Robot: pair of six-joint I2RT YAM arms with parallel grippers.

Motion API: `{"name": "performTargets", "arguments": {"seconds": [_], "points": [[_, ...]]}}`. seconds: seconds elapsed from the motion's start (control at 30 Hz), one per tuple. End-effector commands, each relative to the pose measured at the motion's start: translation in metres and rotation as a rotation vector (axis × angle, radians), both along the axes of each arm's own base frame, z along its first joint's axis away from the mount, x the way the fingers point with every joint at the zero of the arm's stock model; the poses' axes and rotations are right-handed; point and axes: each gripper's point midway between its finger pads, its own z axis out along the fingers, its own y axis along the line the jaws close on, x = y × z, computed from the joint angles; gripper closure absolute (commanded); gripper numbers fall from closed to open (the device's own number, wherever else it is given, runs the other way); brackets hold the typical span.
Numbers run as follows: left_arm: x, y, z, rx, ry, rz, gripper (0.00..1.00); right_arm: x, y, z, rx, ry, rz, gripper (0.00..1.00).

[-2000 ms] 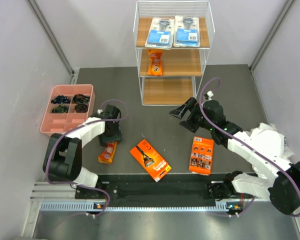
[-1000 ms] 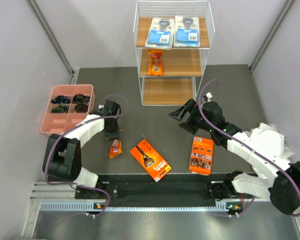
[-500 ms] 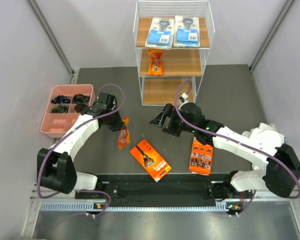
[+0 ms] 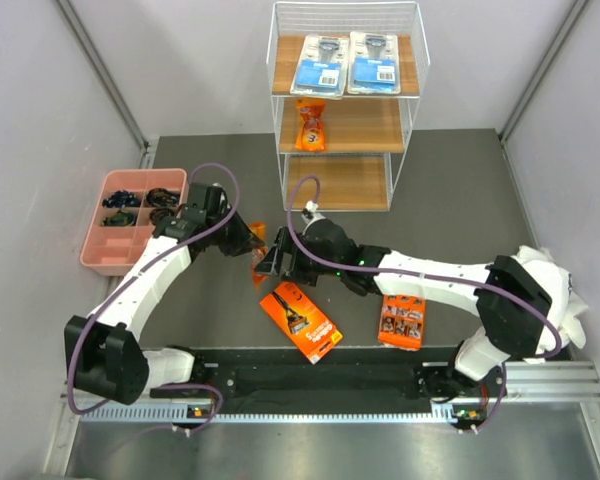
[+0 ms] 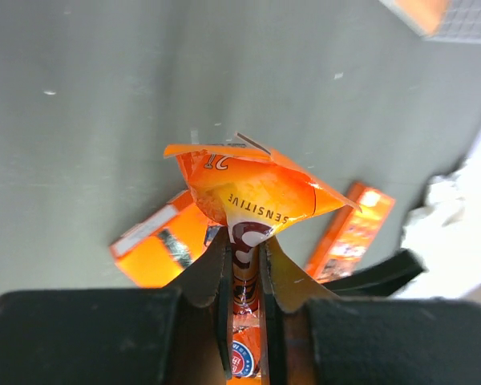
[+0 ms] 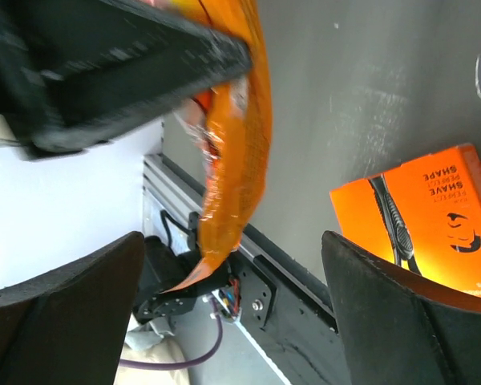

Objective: Place and organize the shaving razors onto the shelf

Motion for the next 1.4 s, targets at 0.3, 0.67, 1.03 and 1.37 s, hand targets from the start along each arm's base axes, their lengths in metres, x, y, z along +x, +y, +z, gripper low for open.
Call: {"name": "performTargets", "arguments": {"seconds": [0.3,0.67,1.03,1.37], "points": [[0.017,-0.027,0.043,-0.277,-0.056,0.116,1.0,0.006,0.01,0.036,-0.036,-0.164,-0.121,0.25],[0.01,-0.028,0.045,-0.371,-0.057,0.184,1.0,0.007,-0.011,0.045,-0.161,-0.292,-0.286,0.43],[0.008,-0.034,0.042,-0.442,-0.033,0.195,1.0,0.002,-0.016,0.051,-0.146,-0.333,-0.312,0.5],[0.008,-0.038,0.044,-0.489,-0.033,0.199,1.0,0.005,-0.017,0.04,-0.189,-0.322,-0.33,0.66]]}}
